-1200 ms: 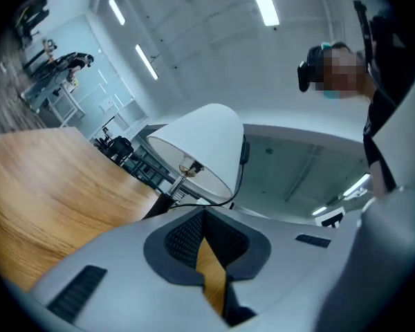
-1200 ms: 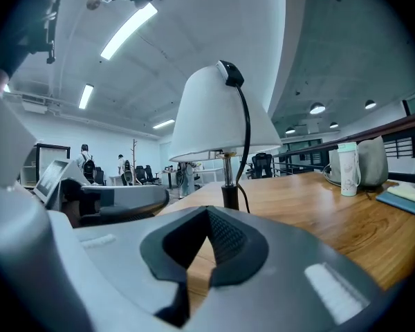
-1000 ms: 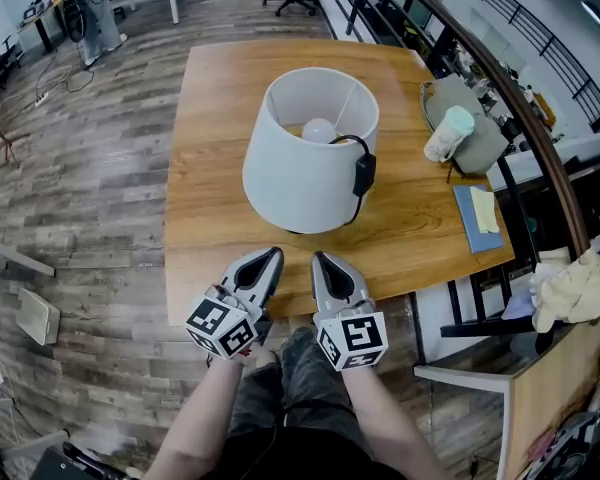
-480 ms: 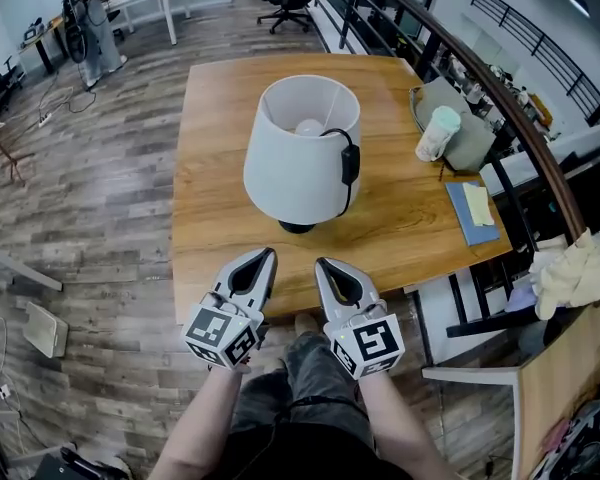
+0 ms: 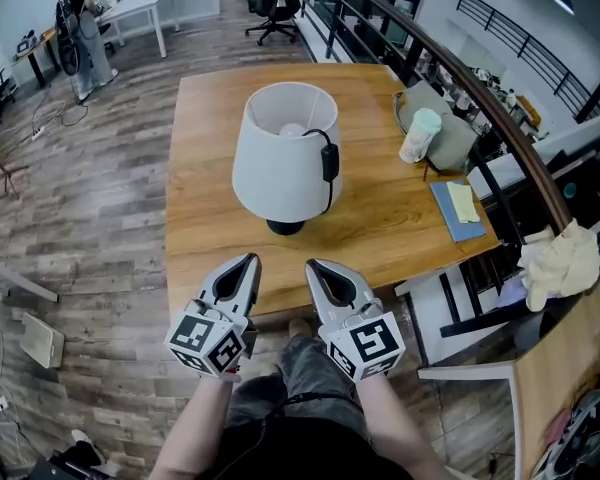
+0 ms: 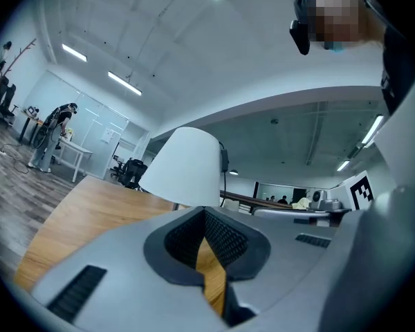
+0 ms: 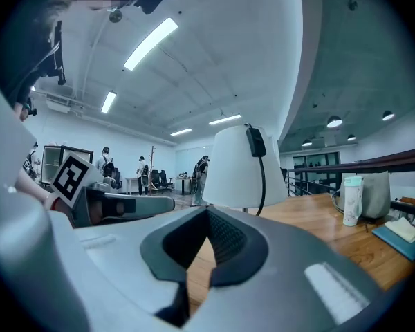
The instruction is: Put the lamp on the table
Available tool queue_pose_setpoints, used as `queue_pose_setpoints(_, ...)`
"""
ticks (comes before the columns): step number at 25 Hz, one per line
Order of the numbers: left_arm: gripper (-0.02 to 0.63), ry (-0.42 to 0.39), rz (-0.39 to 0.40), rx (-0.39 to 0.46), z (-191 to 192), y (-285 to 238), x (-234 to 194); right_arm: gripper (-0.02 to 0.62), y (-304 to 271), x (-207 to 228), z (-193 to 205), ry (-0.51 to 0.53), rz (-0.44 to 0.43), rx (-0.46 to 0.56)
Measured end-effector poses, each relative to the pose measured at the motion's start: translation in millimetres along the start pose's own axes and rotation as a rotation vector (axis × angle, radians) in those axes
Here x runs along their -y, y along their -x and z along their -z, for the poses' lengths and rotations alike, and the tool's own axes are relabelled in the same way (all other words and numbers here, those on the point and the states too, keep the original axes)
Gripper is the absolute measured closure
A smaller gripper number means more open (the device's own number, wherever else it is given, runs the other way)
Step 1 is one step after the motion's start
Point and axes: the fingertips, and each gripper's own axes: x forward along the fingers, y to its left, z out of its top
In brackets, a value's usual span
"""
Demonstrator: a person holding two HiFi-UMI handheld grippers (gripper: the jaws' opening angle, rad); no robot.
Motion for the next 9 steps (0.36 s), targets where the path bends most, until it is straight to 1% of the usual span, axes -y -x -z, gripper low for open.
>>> queue_pose_setpoints(4, 0.609, -0.007, -0.013, 0.014, -6.5, 3.8, 0.7, 0.589, 1.4, -3.6, -10.2, -0.001, -0.001, 0.027)
queue_pose_setpoints(9, 0.61, -0.073, -0.03, 0.034, -17.4, 5.2, 3.7, 0.589, 4.6, -2.7, -20.3, -0.007, 0.01, 0.046)
